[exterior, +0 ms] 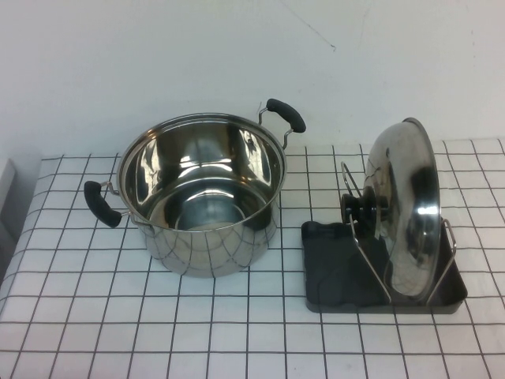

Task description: Put pot lid on rack

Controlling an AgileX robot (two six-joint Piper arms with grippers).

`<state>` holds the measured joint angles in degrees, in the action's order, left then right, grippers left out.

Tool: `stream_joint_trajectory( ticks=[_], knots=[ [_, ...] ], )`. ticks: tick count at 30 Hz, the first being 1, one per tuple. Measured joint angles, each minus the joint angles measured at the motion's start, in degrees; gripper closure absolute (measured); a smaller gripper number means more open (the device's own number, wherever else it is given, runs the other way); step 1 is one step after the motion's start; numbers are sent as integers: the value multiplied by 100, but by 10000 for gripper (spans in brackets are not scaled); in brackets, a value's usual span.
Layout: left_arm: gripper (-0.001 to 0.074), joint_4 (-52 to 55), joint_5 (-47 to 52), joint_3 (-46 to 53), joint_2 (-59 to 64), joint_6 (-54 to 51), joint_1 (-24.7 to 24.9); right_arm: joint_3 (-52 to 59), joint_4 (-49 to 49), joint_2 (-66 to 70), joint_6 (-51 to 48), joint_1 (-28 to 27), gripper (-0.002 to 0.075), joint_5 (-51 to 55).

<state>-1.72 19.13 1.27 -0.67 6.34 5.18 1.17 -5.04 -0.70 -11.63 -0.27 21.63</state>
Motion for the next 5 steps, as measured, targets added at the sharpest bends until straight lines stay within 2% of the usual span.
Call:
stream_joint_trajectory(
  ticks=[5],
  knots=[
    [737, 0, 0, 0, 0, -11, 0, 0, 0, 0, 0, 0, 727, 0]
  ],
)
